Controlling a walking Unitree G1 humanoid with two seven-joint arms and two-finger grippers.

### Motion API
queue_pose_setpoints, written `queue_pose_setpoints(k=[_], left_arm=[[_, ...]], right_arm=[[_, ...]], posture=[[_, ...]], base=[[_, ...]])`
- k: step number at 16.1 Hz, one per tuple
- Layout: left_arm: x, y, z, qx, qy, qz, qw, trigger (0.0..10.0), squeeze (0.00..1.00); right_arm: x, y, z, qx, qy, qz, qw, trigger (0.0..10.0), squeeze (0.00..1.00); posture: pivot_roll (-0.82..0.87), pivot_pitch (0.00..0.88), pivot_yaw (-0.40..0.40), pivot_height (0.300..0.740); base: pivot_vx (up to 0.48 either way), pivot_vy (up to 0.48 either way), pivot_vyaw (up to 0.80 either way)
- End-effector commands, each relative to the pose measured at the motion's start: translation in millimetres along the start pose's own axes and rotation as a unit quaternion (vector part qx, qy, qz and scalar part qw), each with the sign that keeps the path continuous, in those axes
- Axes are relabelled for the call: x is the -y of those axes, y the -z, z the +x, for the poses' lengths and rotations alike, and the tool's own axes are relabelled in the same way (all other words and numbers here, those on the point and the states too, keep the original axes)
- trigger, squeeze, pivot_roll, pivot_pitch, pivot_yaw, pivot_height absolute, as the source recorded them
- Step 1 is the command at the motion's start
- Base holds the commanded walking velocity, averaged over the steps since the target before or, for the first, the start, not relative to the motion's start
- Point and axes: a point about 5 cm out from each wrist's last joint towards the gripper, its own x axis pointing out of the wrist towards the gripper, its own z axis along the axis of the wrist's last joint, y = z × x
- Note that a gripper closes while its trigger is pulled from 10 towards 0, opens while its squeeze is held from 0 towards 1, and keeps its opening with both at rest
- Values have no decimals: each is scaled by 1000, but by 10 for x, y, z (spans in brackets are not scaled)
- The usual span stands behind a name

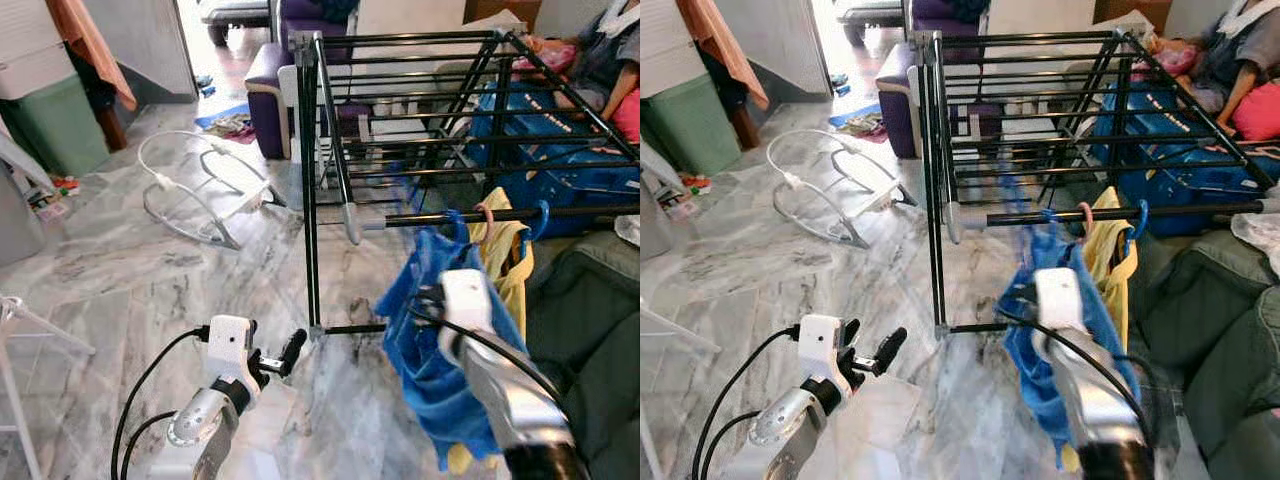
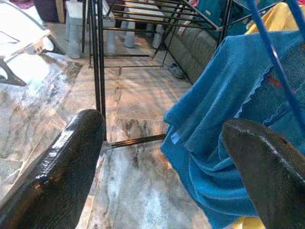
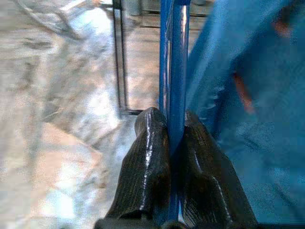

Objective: Hang hanger

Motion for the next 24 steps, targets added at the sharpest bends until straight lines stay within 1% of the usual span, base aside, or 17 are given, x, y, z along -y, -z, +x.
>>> queue_pose_setpoints(k=[1, 2, 5, 7, 9, 10, 13, 15, 17, 18, 19, 20, 21, 22, 24], left_arm=[[-16, -50, 1, 5, 1, 10, 1000, 10000, 0], [-17, -49, 0, 5, 1, 10, 1000, 10000, 0], [-24, -39, -6, -1, 3, 13, 1000, 10000, 0], [-22, -34, -3, -3, 3, 14, 1000, 10000, 0], [-8, -23, -7, -6, 5, 14, 1000, 10000, 0], [-6, -22, -11, -6, 4, 14, 1000, 10000, 0], [-4, -12, -21, -8, 2, 13, 1000, 10000, 0], [-5, -5, -25, -10, 1, 12, 1000, 10000, 0], [1, -1, -24, -12, 1, 12, 1000, 10000, 0], [1, -1, -23, -12, 2, 12, 1000, 10000, 0], [1, 0, -22, -12, 1, 12, 1000, 10000, 0], [0, 1, -22, -12, 0, 12, 1000, 10000, 0], [3, 3, -22, -12, -1, 11, 1000, 10000, 0], [5, 10, -25, -13, -1, 11, 1000, 10000, 0], [4, 17, -28, -15, 0, 10, 1000, 10000, 0]], right_arm=[[-26, -124, 38, 12, -9, 6, 1000, 10000, 0], [-36, -139, 70, 7, -12, 11, 1000, 10000, 0], [-56, -193, 200, -20, -14, 67, 997, 10000, 0], [-69, -208, 242, -28, -17, 76, 997, 10000, 0], [-86, -173, 317, -55, -20, 98, 993, 10000, 0], [-98, -138, 352, -66, -24, 99, 993, 10000, 0], [-117, -69, 385, -82, -25, 91, 992, 10000, 0], [-181, -24, 410, -93, -39, 74, 992, 10000, 0], [-282, -30, 430, -92, -61, 56, 992, 10000, 0], [-309, -31, 434, -93, -64, 56, 992, 10000, 0], [-361, -32, 430, -88, -73, 41, 993, 10000, 0], [-368, -29, 428, -86, -75, 37, 993, 10000, 0], [-355, -18, 422, -85, -72, 32, 993, 10000, 569], [-334, -1, 414, -85, -68, 28, 994, 10000, 1000], [-281, 48, 395, -87, -57, 25, 994, 10000, 1000]], posture=[[-132, 0, 38, 740], [-132, 0, 38, 740], [-121, 0, 43, 740], [-121, 0, 43, 740], [-116, 0, 41, 740], [-112, 0, 39, 740], [-104, 0, 34, 740], [-104, 0, 33, 740], [-105, 0, 34, 740], [-105, 0, 34, 740], [-104, 0, 30, 740], [-104, 0, 30, 740], [-103, 0, 28, 740], [-103, 0, 28, 740], [-103, 0, 28, 740]], base=[[0, 0, 0], [0, 0, 0], [0, 0, 0], [0, 0, 0], [0, 0, 0], [0, 0, 0], [0, 0, 0], [0, 0, 0], [0, 0, 0], [0, 0, 0], [0, 0, 0], [0, 0, 0], [0, 0, 0], [0, 0, 0], [0, 0, 0]])
